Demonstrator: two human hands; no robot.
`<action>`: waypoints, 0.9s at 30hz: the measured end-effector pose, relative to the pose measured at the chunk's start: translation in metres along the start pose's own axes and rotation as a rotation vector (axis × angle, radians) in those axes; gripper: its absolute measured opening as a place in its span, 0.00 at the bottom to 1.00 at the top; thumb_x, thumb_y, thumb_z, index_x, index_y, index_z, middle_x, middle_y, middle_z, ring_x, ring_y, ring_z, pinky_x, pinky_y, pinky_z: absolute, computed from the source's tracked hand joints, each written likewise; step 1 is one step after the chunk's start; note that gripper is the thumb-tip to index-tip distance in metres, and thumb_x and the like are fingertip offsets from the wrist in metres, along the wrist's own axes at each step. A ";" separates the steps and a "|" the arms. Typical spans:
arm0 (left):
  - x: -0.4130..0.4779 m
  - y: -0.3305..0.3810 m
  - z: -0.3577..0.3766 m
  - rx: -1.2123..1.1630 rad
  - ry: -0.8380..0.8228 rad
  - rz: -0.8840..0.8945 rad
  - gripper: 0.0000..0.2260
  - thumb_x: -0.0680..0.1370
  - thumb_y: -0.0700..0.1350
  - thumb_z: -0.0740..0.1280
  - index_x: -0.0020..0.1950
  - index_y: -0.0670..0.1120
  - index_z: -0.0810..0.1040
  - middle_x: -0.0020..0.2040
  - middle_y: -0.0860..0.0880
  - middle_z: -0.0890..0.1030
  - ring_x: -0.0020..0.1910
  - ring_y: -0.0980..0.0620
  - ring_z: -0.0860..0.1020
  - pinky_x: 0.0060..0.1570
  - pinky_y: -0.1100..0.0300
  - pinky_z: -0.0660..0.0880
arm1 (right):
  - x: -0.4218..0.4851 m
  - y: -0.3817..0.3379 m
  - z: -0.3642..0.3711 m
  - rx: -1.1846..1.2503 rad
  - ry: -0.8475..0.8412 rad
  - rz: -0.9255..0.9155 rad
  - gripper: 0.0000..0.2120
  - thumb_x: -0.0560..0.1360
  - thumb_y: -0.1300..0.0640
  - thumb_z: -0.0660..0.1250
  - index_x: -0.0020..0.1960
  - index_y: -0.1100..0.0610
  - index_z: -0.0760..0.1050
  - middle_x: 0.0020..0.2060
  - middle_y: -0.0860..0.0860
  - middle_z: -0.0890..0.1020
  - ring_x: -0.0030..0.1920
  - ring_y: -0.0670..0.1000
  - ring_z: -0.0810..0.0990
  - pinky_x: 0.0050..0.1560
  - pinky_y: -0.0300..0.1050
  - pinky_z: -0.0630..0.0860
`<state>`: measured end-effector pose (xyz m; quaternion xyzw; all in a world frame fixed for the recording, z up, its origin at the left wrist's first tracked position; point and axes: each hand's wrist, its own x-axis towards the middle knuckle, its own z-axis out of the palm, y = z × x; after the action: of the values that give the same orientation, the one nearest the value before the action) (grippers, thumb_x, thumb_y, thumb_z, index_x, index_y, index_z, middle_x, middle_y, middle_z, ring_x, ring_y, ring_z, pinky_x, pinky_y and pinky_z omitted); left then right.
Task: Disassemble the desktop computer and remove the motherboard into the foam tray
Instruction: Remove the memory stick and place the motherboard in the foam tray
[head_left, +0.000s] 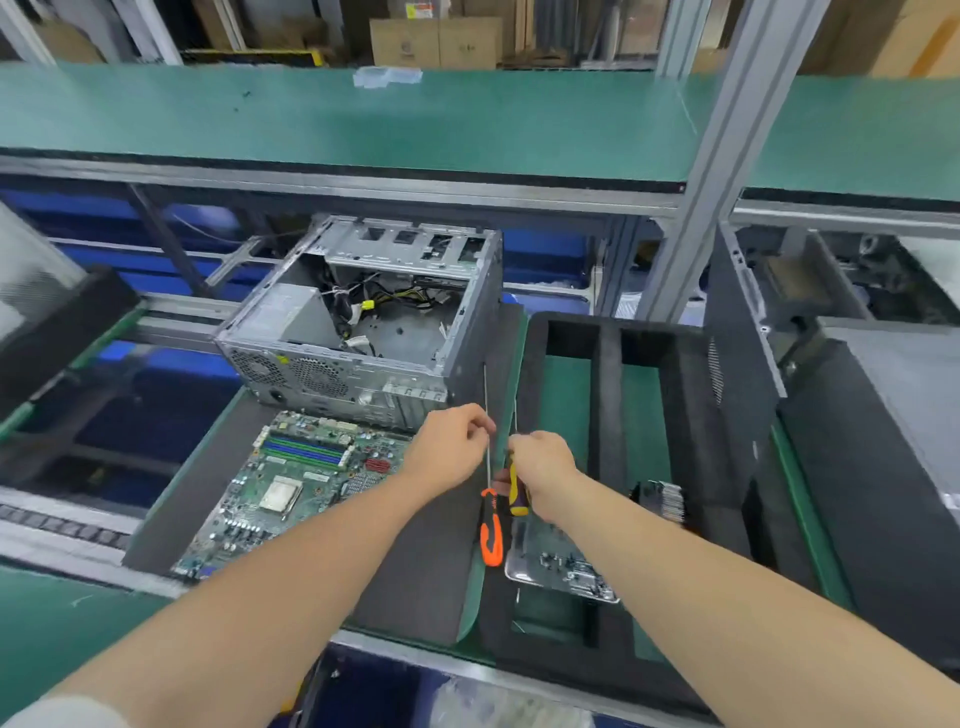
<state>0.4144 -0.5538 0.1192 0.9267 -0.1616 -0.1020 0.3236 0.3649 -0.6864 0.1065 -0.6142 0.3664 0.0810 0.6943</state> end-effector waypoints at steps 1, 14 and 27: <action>-0.006 -0.015 -0.012 0.018 -0.015 -0.007 0.11 0.77 0.42 0.64 0.51 0.54 0.84 0.41 0.54 0.85 0.43 0.53 0.82 0.49 0.55 0.80 | -0.003 0.003 0.014 0.004 -0.013 0.029 0.06 0.77 0.63 0.65 0.54 0.62 0.75 0.45 0.62 0.77 0.35 0.61 0.81 0.43 0.62 0.84; -0.035 -0.160 -0.124 0.006 -0.035 -0.035 0.10 0.78 0.41 0.67 0.46 0.55 0.85 0.39 0.52 0.85 0.41 0.52 0.83 0.46 0.52 0.81 | -0.029 0.049 0.111 -0.757 0.193 -0.193 0.12 0.72 0.52 0.77 0.43 0.57 0.76 0.41 0.56 0.84 0.44 0.57 0.84 0.43 0.50 0.81; -0.005 -0.263 -0.173 -0.222 0.351 -0.399 0.09 0.80 0.40 0.66 0.58 0.43 0.83 0.54 0.45 0.85 0.56 0.44 0.81 0.58 0.53 0.74 | -0.030 0.044 0.204 -0.946 0.337 -0.551 0.12 0.83 0.47 0.61 0.51 0.54 0.77 0.48 0.52 0.77 0.54 0.56 0.75 0.51 0.54 0.78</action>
<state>0.5225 -0.2597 0.0864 0.9025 0.0947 -0.0187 0.4197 0.4023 -0.4805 0.0851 -0.9352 0.2225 -0.0468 0.2715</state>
